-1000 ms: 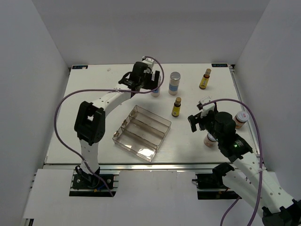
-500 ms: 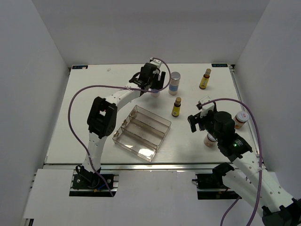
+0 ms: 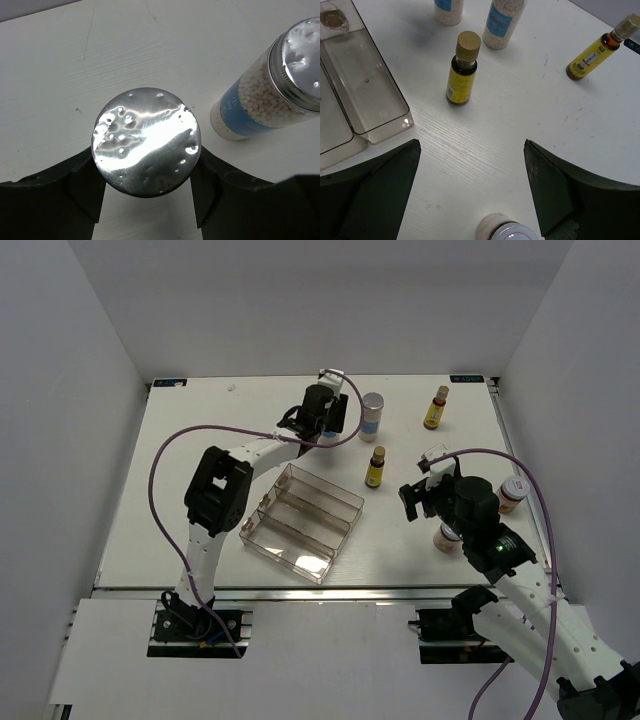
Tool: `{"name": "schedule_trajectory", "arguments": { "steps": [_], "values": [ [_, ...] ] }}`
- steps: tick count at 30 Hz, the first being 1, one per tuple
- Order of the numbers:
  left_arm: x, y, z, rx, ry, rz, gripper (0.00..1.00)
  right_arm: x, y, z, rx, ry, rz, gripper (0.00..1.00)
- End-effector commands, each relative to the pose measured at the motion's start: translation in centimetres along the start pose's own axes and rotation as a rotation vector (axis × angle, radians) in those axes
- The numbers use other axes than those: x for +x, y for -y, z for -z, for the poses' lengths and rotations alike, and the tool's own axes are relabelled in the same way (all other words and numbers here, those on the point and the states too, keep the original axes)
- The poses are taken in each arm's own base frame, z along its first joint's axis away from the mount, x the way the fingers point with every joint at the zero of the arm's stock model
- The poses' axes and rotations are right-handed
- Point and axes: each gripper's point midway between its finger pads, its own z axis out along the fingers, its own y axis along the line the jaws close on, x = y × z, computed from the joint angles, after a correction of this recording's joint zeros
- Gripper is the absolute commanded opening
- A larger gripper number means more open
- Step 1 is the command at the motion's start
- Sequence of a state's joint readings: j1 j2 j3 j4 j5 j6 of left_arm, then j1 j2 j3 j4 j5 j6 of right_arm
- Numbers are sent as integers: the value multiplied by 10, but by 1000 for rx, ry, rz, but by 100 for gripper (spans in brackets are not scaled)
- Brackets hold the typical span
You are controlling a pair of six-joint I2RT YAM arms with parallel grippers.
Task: Organize the condiment bottles
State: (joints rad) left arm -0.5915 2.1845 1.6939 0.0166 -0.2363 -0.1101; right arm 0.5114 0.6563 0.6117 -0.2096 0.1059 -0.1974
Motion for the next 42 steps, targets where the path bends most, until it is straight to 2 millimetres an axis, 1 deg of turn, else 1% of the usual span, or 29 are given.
{"name": "schedule_trajectory", "arguments": {
  "steps": [1,2,3,4,5,6,7,8,10,11,13,14,15,16,17,19,20,21,22,23,24,25,26,28,30,31,34,37,42],
  "values": [
    [-48,4,26,32,114,31,37,-21,6,3,18,55,-4,89],
    [-49,3,29,31,118,32,31,-19,5,2,17,52,-3,89],
    [-62,2,37,34,149,40,21,-18,4,2,14,50,-2,89],
    [-61,0,41,31,151,37,15,-18,5,2,18,49,0,89],
    [-80,-1,56,36,194,41,11,-18,5,1,18,49,1,89],
    [-90,-3,65,37,215,43,9,-17,5,1,18,48,1,89],
    [-92,-3,73,48,221,36,7,-17,6,0,21,45,1,89],
    [-113,-4,92,59,259,31,5,-17,6,1,22,45,3,89],
    [-126,-5,111,71,277,20,1,-17,6,0,24,46,4,89],
    [-138,-6,129,88,297,8,0,-16,6,0,24,45,6,88],
    [-145,-8,146,101,317,-5,0,-16,6,-1,22,44,6,86],
    [-147,-8,161,113,328,-6,0,-15,6,-1,22,44,7,82],
    [-147,-10,168,115,333,-5,0,-14,5,-1,18,40,6,80],
    [-145,-11,173,120,330,-5,0,-14,5,-2,20,39,8,78],
    [-138,-14,184,119,315,-5,0,-13,5,-2,19,36,6,71],
    [-126,-18,191,114,287,-2,0,-11,6,-3,27,30,3,58],
    [-117,-22,200,107,257,2,0,-11,6,-3,28,30,3,42],
    [-102,-27,201,88,225,2,0,-12,7,-3,34,32,3,32],
    [-100,-29,209,86,225,3,0,-11,7,-4,36,30,-3,23],
    [-90,-31,212,81,197,-2,0,-12,8,-4,37,34,-4,8],
    [-78,-33,213,76,170,1,0,-10,8,-4,38,33,-5,2],
    [-72,-34,219,78,150,2,0,-10,7,-4,36,30,-6,0],
    [-62,-34,220,86,125,-4,0,-9,7,-5,37,27,-6,0],
    [-53,-33,225,98,101,-3,0,-8,8,-6,41,21,-4,0],
    [-43,-33,226,104,82,-1,0,-7,9,-7,48,17,-4,0],
    [-33,-33,226,110,63,-5,0,-6,9,-7,50,15,-4,0],
    [-15,-30,221,127,28,-13,0,-5,11,-8,62,12,-3,0],
    [-2,-27,216,143,2,-14,0,-3,12,-9,66,5,-3,0],
    [10,-24,204,151,-19,-28,0,-2,12,-10,68,-1,-1,0]
  ]
}}
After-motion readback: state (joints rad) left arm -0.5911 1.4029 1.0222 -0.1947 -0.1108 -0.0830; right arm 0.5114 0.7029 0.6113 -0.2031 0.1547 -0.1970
